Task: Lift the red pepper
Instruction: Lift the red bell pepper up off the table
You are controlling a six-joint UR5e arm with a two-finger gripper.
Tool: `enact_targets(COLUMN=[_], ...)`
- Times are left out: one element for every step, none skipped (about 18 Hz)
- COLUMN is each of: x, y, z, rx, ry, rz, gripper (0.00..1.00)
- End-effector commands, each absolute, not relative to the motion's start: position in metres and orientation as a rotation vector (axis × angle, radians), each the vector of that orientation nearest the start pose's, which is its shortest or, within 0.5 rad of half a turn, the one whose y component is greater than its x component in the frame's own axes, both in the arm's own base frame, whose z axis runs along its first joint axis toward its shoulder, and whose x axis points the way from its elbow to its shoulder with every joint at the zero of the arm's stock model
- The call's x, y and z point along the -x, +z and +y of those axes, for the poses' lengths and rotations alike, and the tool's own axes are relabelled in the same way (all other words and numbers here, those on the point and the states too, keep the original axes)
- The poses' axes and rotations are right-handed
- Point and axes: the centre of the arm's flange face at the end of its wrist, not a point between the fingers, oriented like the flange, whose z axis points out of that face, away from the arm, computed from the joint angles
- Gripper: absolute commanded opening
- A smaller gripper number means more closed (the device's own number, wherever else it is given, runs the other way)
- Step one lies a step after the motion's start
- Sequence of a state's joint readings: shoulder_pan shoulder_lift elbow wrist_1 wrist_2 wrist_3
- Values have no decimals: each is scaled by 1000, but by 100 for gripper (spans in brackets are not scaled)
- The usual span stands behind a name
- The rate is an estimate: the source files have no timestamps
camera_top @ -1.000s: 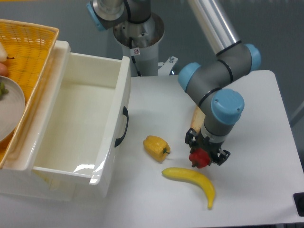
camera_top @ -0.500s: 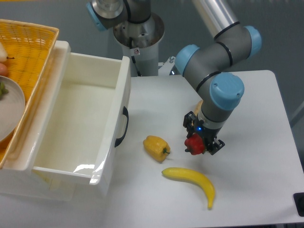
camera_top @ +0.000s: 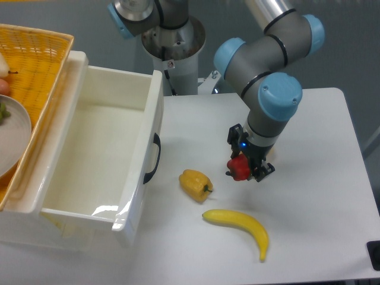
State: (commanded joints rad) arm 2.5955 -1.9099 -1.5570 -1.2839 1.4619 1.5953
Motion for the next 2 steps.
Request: enact_targets(x=[445, 444], y=[335, 333], z=[439, 437], rx=[2923, 2923], ry=[-101, -108], rz=[854, 851], gripper=[38, 38])
